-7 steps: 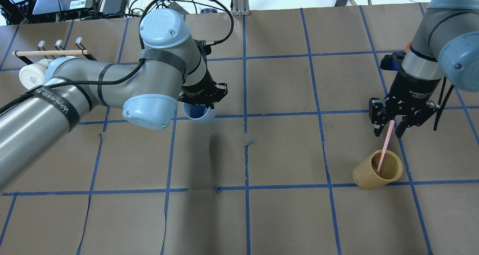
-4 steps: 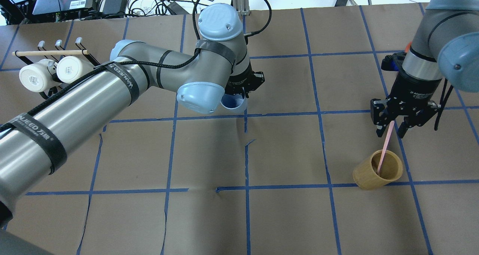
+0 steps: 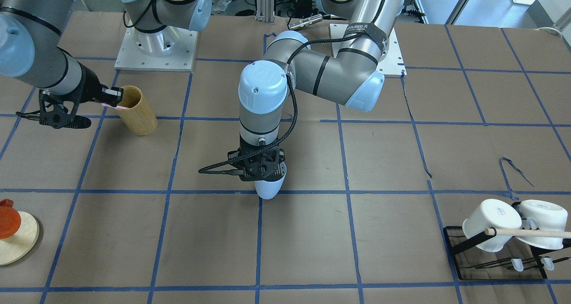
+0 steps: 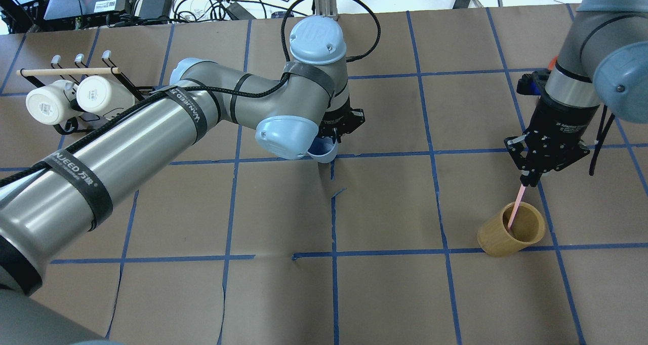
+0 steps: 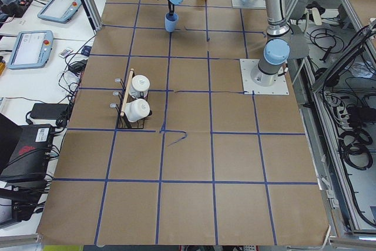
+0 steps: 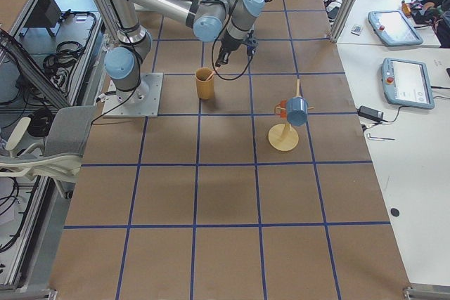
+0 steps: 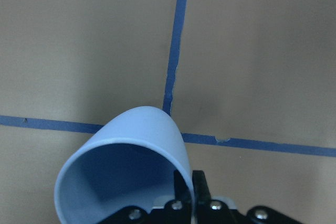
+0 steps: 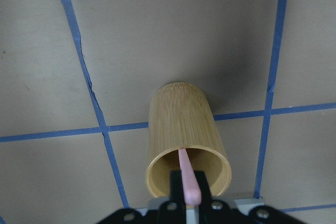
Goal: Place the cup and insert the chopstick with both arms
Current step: 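Set the blue cup down at table center while right gripper lifts chopstick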
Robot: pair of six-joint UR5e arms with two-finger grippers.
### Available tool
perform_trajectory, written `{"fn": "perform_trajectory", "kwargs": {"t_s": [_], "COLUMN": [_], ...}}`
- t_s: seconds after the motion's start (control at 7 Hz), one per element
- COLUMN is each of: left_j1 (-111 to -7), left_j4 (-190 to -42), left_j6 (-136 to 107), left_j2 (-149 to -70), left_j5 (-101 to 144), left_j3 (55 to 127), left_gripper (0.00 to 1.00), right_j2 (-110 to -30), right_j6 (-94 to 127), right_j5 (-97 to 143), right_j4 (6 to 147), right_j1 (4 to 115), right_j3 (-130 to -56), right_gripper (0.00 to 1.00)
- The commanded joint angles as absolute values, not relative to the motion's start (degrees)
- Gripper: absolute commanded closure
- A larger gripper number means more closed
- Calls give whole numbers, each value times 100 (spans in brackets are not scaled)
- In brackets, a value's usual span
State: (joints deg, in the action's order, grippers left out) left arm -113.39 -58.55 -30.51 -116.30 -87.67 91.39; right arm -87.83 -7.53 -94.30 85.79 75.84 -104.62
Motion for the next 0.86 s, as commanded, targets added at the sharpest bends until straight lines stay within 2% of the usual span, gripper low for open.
{"fn": "perform_trajectory", "kwargs": {"t_s": [0.0, 0.29, 0.43, 0.57, 0.71], "left_j1": [-11391, -11434, -11504, -11514, -11479], "left_j4": [-5828, -5853, -5845, -5836, -5836], "left_j6": [-3050, -3050, -3050, -3050, -3041], "left_j2": [-11689, -11663, -11654, -11576, -11445], "left_j5": [-8693, -8692, -8692, -8649, -8370], "left_j3": [9132, 9149, 9149, 9132, 9080], "left_gripper": [100, 100, 36, 12, 1], "right_j2": [-8789, -8789, -8789, -8798, -8824], "right_j6": [-756, -756, -756, -756, -756], "right_j5": [-9552, -9545, -9536, -9493, -9501], "right_j4": [8491, 7982, 7972, 7972, 7963], "right_j1": [7576, 7585, 7576, 7576, 7567], "right_j3": [-10259, -9653, -9494, -9344, -9160], "right_gripper": [100, 100, 100, 100, 100]}}
